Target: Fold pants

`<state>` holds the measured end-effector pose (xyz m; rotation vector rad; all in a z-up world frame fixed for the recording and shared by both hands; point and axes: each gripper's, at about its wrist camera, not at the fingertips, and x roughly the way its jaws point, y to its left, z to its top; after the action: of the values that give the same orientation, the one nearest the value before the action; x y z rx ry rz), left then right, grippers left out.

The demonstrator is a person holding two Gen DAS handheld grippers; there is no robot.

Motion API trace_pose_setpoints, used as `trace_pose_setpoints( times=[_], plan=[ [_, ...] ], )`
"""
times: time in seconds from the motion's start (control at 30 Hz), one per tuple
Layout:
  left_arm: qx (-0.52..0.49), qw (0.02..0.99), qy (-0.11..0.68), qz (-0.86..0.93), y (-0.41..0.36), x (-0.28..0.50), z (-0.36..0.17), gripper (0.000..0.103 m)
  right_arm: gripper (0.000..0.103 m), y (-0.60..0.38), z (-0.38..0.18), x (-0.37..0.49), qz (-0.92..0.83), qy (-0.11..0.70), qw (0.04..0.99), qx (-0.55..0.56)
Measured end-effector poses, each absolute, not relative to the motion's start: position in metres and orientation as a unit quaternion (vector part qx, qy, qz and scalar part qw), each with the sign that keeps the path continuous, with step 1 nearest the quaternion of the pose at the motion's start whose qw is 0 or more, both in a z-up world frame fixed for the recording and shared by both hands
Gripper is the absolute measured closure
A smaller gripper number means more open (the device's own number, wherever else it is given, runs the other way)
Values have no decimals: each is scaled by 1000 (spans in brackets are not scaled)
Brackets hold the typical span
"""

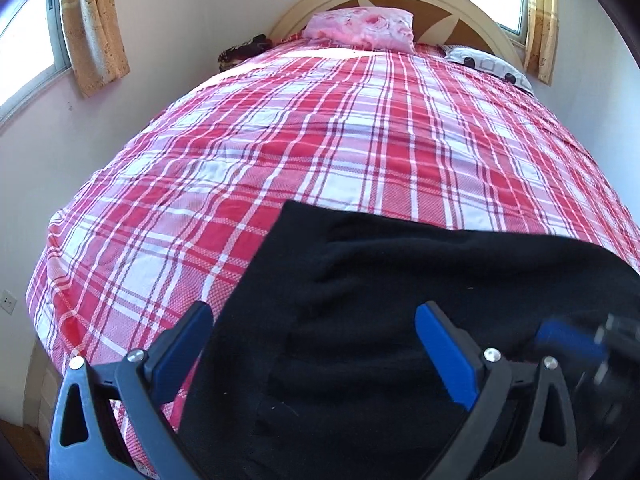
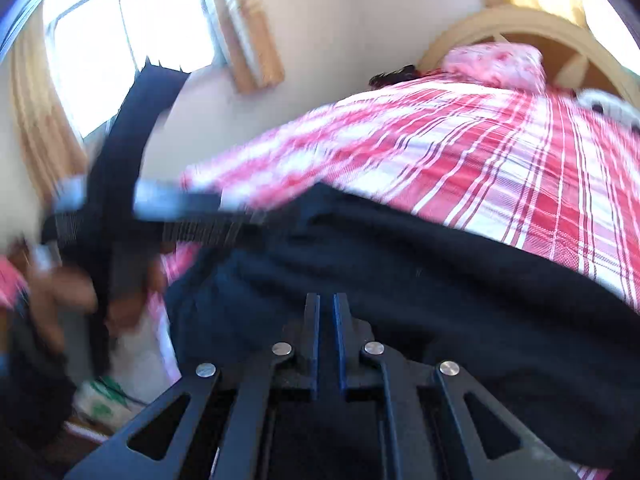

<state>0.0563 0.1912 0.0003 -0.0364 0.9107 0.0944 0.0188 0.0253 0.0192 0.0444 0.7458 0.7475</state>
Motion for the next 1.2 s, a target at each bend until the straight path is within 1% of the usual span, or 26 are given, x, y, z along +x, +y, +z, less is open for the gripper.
trace_pose_setpoints(
  times=[0.03,0.07,0.1,0.13,0.17,0.27,0.33,0.4,0.43,0.47,0.53,0.57,0.6,0.67,0.73,0.83,1.0,1.1,1.2],
  plan=[
    [-17,896,441,49,193,55,-2,0,90,21,24,30,359,357,862,38],
    [-17,895,442,49,194,54,-4,0,68,18,29,46,358,363,859,49],
    [-16,894,445,50,196,54,-7,0,50,18,31,63,356,371,856,51],
    [-16,892,448,51,198,53,-10,0,24,19,32,77,357,376,853,54],
    [-17,892,449,52,199,52,-11,0,22,20,32,92,361,378,851,61],
    [-18,894,444,53,207,48,-12,0,22,28,26,142,365,406,834,79],
    [-20,897,438,55,213,47,-10,0,22,41,16,174,369,431,820,72],
    [-19,897,438,60,219,48,-9,0,23,61,4,197,384,451,805,37],
    [-19,897,438,64,224,49,-9,0,27,74,-5,203,386,460,800,5],
    [-20,896,438,65,227,49,-10,0,36,85,-13,207,385,467,796,-25],
    [-27,896,438,70,235,50,-12,0,47,106,-36,205,387,485,780,-83],
    [-31,895,440,71,237,51,-14,0,48,113,-43,201,379,484,782,-104],
    [-35,894,441,71,239,52,-15,0,51,116,-45,197,374,471,789,-123],
    [-41,892,445,69,240,53,-18,0,94,120,-43,188,385,458,790,-135],
    [-43,893,444,66,239,51,-17,0,98,118,-38,184,382,463,791,-123],
    [-50,898,435,52,236,43,-11,0,99,110,-19,164,391,441,801,-100],
    [-75,905,419,4,231,21,8,0,99,104,23,99,426,382,817,-69],
    [-84,906,414,-18,224,13,15,0,99,106,21,62,430,368,821,-73],
    [-84,903,420,-25,216,14,10,0,99,103,7,37,424,368,825,-61]
  ],
)
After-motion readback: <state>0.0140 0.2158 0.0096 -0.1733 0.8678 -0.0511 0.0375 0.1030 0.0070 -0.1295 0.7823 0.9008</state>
